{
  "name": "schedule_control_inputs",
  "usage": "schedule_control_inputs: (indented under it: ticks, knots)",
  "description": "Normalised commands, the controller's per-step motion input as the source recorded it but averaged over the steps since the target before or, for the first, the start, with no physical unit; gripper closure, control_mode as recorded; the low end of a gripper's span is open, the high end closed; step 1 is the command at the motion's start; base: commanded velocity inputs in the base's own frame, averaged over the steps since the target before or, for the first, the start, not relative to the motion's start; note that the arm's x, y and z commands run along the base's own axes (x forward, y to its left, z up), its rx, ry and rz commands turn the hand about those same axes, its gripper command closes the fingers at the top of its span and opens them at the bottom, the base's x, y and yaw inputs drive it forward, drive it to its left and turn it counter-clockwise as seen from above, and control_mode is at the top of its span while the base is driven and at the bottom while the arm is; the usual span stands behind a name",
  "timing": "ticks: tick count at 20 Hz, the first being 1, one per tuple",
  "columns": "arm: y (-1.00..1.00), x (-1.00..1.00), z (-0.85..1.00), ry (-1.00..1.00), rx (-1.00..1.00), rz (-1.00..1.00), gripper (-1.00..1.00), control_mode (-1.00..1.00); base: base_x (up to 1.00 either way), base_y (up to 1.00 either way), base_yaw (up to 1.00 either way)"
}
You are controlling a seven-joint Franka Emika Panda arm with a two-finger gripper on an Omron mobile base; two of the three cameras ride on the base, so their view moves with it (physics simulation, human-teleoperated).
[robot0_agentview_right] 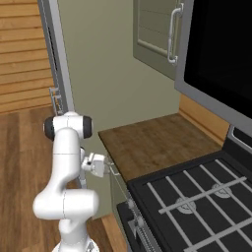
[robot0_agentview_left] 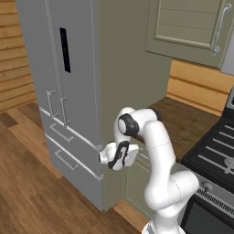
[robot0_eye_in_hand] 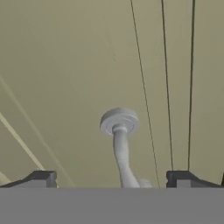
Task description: Take a straw from the drawer in front and place it inside the glass cup on the dining counter.
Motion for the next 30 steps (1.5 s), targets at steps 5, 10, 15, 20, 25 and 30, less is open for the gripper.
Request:
schedule_control_inputs:
  ticks: [5, 10, 15, 20, 25, 30]
  knots:
    - [-0.34, 0.00, 0.00, 0.06, 0.00, 0.15, -1.00, -1.00, 0.00, 0.00, 0.00]
    - [-0.23, 0.00, 0.00, 0.02, 0.00, 0.15, -1.00, -1.00, 0.00, 0.00, 0.00]
    - [0.06, 0.00, 0.00, 0.05, 0.00, 0.04, 1.00, -1.00, 0.00, 0.00, 0.00]
    - [0.39, -0.15, 0.00, 0.00, 0.00, 0.00, 1.00, -1.00, 0.00, 0.00, 0.00]
    - [0.74, -0.44, 0.06, 0.00, 0.01, 0.00, 1.00, -1.00, 0.00, 0.00, 0.00]
    - [0.90, -0.63, 0.16, 0.02, 0.02, 0.00, 1.00, -1.00, 0.00, 0.00, 0.00]
